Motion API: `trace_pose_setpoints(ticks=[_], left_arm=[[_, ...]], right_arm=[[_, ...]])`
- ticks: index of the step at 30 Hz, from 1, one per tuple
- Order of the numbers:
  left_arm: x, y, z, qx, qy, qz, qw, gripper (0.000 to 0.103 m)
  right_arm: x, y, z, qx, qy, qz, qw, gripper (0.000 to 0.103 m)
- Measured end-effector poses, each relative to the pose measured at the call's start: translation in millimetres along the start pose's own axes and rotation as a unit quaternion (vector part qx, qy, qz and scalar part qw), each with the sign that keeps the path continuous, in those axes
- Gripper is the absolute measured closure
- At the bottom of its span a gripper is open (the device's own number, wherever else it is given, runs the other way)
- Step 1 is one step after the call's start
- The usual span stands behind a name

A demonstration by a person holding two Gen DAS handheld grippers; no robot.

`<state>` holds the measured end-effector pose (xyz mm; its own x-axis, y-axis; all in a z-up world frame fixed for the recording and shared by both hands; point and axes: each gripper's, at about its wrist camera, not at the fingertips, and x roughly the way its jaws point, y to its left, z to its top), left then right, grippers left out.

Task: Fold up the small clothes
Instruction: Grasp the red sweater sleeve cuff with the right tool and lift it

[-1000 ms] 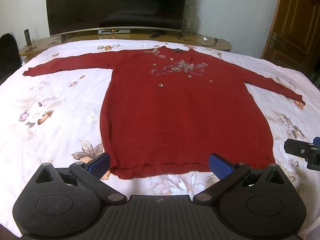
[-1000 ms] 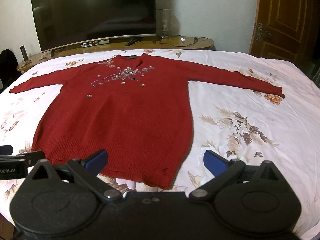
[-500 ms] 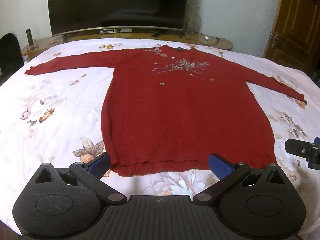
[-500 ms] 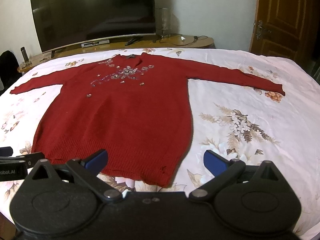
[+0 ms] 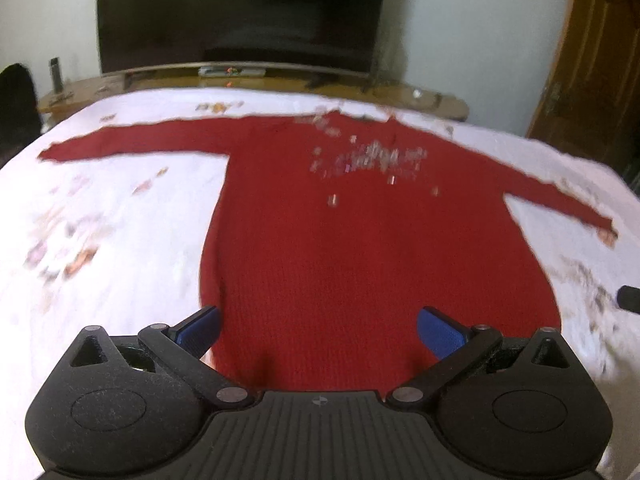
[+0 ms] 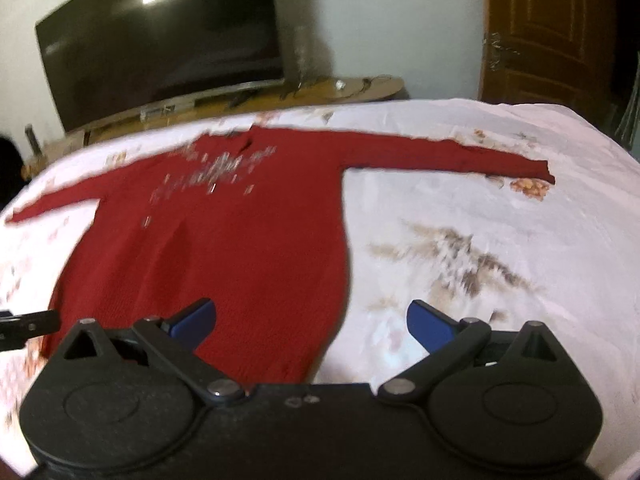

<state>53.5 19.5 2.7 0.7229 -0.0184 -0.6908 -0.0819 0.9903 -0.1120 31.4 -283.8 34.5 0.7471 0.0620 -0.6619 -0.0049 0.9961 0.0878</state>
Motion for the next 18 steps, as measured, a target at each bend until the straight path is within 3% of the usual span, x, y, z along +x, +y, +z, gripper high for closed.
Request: trace_pose_setpoints(ticks=[7, 10, 14, 15, 16, 17, 18], left_arm=[[66.0, 27.1, 62.5, 0.002, -0.052, 0.052, 0.9973, 0.000], [100.2, 47.3, 80.0, -0.038, -0.048, 0.070, 0.9956, 0.000], [140.0, 67.2, 86.9, -0.078, -0.021, 0.069, 0.9943, 0.000], [149.4, 71.2, 87.0, -0.088, -0.013, 0.069, 0.9937, 0.000], [156.4, 72.1, 84.8, -0.092, -0.007, 0.071, 0.9932, 0.000], [165.3, 72.5, 84.8, -0.093, -0.001, 0.076, 0.9928, 0.000], [172.1, 72.0, 85.1, -0.089, 0.005, 0.082, 0.9926, 0.000]], right_arm=[[44.2, -103.2, 59.4, 0.119, -0.075, -0.004, 0.990, 0.003], [80.7, -154.3, 80.9, 0.174, -0.096, -0.019, 0.980, 0.004], [137.6, -226.9, 100.5, 0.268, -0.115, -0.030, 0.956, 0.007], [151.8, -244.6, 103.8, 0.292, -0.119, -0.032, 0.949, 0.017], [166.4, -261.5, 106.6, 0.311, -0.122, -0.033, 0.942, 0.046], [180.1, -273.4, 108.1, 0.323, -0.117, -0.037, 0.938, 0.059], [193.1, -284.0, 109.7, 0.334, -0.108, -0.043, 0.935, 0.062]])
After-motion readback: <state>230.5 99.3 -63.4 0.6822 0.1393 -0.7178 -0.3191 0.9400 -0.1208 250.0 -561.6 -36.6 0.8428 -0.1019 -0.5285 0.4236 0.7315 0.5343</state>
